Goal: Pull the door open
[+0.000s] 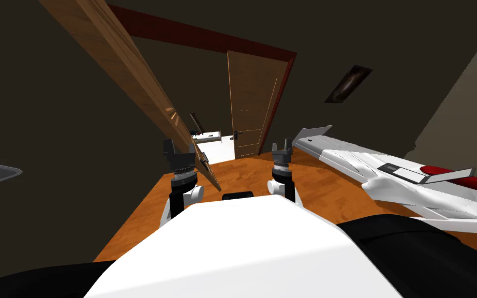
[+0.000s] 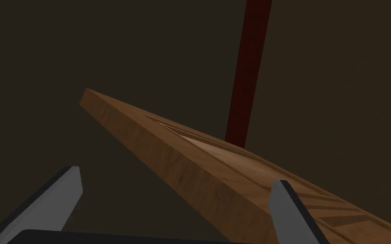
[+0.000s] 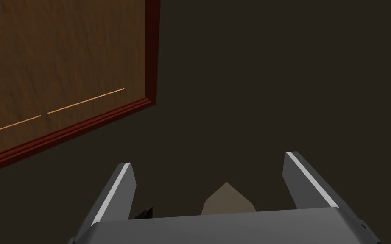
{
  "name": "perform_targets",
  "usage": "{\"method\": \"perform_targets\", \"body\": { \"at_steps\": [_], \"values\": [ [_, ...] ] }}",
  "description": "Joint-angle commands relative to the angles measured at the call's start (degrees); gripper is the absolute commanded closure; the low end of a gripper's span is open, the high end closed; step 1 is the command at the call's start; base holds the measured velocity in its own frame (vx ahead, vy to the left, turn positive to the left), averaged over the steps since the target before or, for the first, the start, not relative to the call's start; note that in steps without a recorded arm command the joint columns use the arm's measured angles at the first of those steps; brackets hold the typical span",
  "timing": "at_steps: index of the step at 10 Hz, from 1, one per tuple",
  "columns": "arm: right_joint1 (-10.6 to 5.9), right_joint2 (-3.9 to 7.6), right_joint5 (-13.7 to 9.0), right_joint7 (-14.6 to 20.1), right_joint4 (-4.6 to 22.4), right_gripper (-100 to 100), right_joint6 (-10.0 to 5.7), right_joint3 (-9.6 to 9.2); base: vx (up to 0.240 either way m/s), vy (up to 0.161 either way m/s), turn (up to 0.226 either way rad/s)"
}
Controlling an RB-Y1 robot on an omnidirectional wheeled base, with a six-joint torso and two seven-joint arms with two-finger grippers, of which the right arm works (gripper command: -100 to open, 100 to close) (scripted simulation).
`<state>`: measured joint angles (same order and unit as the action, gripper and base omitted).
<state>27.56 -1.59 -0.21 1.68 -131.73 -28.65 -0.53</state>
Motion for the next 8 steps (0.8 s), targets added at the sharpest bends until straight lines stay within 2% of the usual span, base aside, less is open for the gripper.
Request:
{"method": "perform_targets", "body": {
  "at_steps": [1,6,7,8],
  "values": [
    [-0.96,0.37,-0.42,-0.43,1.69,-100,-0.08,0.45,0.023,-0.004,0.082],
    [-4.72,1.62,-2.09,-2.12,8.09,-100,-0.38,2.21,0.058,-0.026,0.105],
    [-4.72,1.62,-2.09,-2.12,8.31,-100,-0.38,2.21,0.045,-0.025,0.039],
    [-5.69,1.92,-2.51,-2.55,10.01,-100,-0.45,2.66,0.037,-0.017,0.086]
  ]
}}
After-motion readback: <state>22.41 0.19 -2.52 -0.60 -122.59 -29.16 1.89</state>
